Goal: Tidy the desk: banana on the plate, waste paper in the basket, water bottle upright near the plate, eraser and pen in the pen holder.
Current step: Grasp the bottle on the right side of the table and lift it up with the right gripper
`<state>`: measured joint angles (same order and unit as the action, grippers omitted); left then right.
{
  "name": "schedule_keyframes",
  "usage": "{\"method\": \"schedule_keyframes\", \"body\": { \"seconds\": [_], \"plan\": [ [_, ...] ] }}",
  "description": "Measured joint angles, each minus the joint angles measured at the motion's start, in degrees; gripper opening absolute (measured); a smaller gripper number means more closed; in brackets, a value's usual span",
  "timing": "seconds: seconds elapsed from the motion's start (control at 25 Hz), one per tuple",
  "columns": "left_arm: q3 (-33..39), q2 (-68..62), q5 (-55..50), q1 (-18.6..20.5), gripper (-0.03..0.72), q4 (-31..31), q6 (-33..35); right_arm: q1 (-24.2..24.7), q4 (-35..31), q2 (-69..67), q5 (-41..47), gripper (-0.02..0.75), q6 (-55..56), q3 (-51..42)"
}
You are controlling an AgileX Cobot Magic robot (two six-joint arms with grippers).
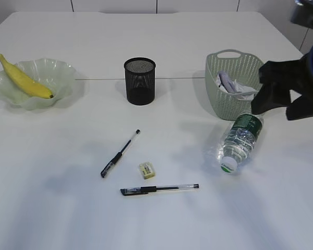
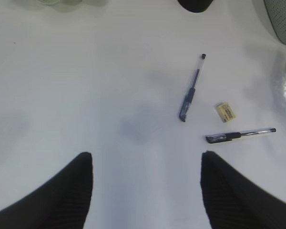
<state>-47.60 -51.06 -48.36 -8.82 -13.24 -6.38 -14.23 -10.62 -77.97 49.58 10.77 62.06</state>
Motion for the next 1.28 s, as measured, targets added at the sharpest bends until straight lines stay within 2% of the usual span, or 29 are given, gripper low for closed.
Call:
{"method": "schedule_keyframes", "body": {
  "seconds": [0.16,0.28,0.6,0.96,1.28],
  "plan": [
    [0.0,0.0,0.0,0.0,0.506,-0.38,0.0,-5.07,3.99,-4.3,-0.98,0.438,5.63,0.0],
    [0.0,0.0,-0.05,0.0,0.496,-0.47,0.0,-7.05,7.03,-7.53,-2.06,0.426,9.57,0.0],
    [0.0,0.0,-0.19,0.0,0.486,-0.6,0.0,-7.28,10.62,-12.7,-7.17,0.433,20.43,0.0],
    [0.0,0.0,-0.19,0.0,0.482,-0.6,0.0,-7.28,11.11,-17.58,-8.59,0.442,25.9,0.0],
    [0.0,0.0,-0.19,0.0,0.47,-0.6,0.0,-7.28,20.66,-19.5,-10.85,0.469,33.54,0.0]
  ]
}}
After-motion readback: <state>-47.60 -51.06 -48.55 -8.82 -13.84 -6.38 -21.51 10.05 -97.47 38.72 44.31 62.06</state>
